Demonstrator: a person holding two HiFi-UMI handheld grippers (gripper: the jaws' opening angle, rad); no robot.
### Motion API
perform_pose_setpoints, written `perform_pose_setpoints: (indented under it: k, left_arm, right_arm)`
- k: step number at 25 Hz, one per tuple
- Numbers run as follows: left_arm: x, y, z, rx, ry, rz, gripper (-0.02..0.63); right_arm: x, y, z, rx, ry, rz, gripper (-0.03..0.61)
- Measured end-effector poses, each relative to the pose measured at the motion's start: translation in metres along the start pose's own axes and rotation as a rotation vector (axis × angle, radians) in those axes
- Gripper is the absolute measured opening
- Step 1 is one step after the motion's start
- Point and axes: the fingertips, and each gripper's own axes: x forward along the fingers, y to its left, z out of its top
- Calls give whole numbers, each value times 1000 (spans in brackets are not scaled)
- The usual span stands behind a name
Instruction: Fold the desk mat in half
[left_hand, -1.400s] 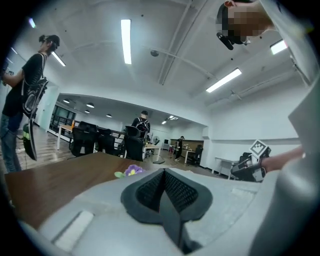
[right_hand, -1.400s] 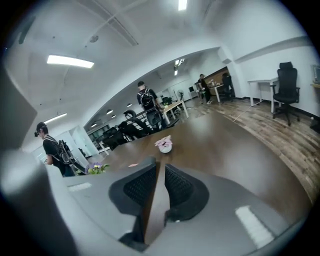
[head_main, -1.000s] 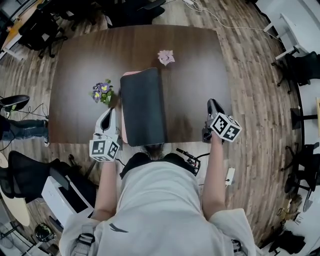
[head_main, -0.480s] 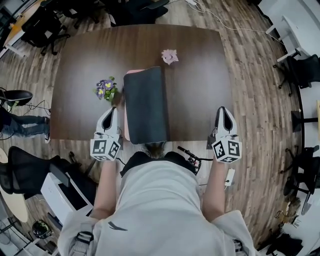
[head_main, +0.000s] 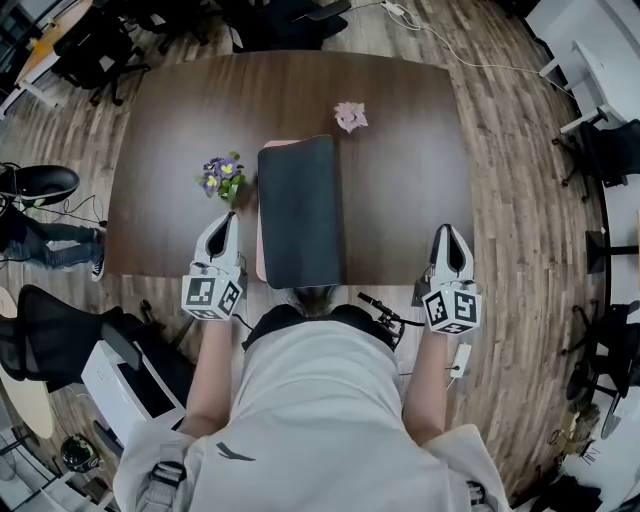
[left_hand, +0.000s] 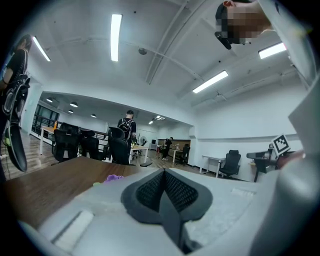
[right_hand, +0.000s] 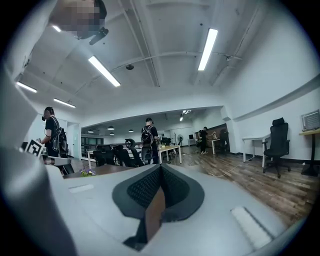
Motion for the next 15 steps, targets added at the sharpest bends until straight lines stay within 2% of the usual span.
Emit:
perform_pose_setpoints:
  k: [15]
  left_arm:
    - [7, -1, 4, -4, -11, -6, 0]
  right_arm:
    - [8, 0, 3, 2, -5, -6, -2]
